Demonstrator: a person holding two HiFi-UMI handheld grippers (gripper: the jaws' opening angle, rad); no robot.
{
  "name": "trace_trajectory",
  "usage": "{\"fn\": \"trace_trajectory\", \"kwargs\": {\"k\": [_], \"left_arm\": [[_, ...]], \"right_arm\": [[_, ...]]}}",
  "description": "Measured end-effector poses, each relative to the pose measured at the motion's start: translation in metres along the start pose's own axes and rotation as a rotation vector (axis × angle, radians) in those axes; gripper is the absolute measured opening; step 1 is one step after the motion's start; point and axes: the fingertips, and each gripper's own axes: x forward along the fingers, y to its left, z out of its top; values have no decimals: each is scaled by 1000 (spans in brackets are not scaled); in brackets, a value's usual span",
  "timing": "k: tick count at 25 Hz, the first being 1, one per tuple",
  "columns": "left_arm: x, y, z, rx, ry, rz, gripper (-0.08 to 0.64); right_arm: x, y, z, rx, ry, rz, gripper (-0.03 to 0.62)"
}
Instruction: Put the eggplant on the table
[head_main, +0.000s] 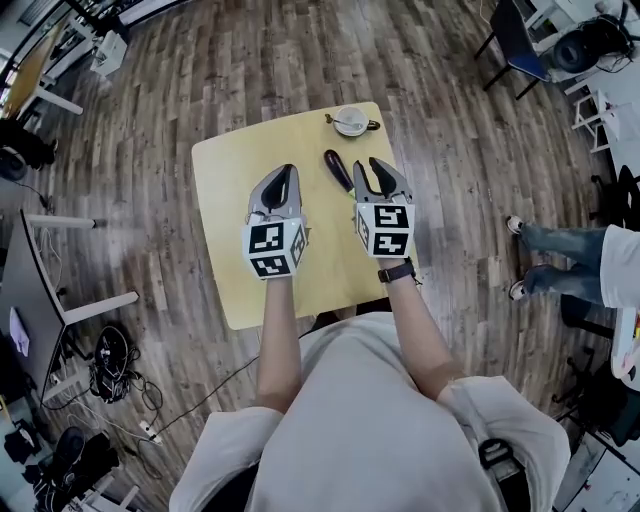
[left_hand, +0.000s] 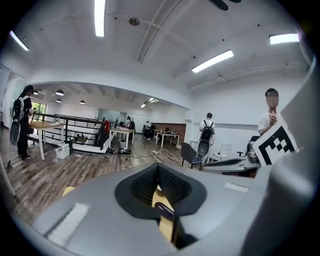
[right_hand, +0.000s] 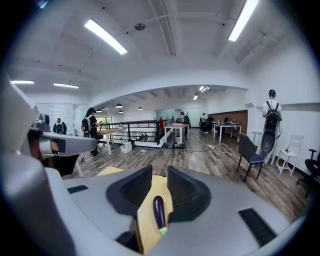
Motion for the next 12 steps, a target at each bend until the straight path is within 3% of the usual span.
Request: {"fn": "trace_trajectory", "kwargs": {"k": [12], "left_arm": [[-66,-21,55,112,-141,0,9]], "right_arm": [[-72,24,64,14,-265,-18,12]]}}
